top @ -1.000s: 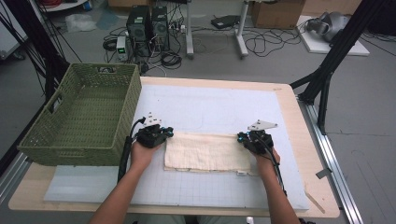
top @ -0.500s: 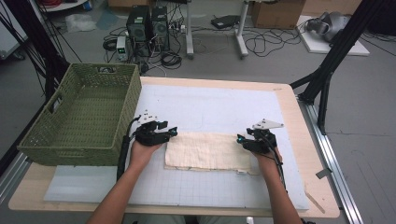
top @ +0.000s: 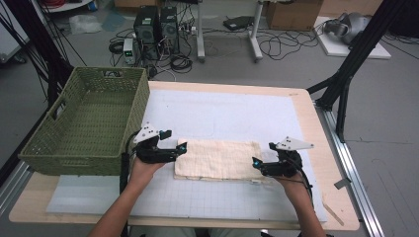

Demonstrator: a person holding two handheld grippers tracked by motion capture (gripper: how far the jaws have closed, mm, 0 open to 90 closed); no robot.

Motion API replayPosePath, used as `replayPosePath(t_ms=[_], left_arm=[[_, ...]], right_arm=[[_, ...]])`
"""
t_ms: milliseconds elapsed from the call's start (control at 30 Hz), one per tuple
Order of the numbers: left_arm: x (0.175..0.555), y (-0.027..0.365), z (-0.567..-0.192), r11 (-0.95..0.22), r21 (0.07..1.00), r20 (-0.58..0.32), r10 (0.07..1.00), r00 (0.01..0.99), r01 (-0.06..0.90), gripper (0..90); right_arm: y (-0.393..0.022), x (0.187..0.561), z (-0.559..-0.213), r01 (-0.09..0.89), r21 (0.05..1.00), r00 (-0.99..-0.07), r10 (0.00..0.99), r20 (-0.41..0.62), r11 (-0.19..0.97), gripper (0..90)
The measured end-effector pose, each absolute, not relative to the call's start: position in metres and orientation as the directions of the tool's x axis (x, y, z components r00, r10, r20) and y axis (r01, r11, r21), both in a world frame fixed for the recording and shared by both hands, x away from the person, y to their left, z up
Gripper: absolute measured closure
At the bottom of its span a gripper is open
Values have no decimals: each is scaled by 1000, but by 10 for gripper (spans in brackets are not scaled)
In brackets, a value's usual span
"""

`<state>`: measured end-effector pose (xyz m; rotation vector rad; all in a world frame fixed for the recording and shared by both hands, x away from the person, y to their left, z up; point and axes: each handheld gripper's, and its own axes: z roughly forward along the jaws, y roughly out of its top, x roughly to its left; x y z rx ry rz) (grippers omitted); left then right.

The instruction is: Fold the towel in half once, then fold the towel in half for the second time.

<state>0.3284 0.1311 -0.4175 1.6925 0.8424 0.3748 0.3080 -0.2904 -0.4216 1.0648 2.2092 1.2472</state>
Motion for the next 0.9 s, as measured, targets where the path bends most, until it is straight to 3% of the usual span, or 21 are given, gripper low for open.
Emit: replayPosePath(t_ms=[167, 367, 900], left_arm=[[320, 135, -417, -43, 941, -213, 693, 688, 334, 193], [317, 140, -418, -51, 942, -205, 697, 688, 332, 196], [318, 136, -420, -86, 938, -181, 705, 686, 336, 202]], right_arm=[[-290, 303, -419, 414, 856, -632, 775, 26, 309, 114], [-290, 300, -418, 393, 856, -637, 771, -10, 336, 114], [-296, 301, -417, 396, 864, -628, 778, 8, 312, 114]])
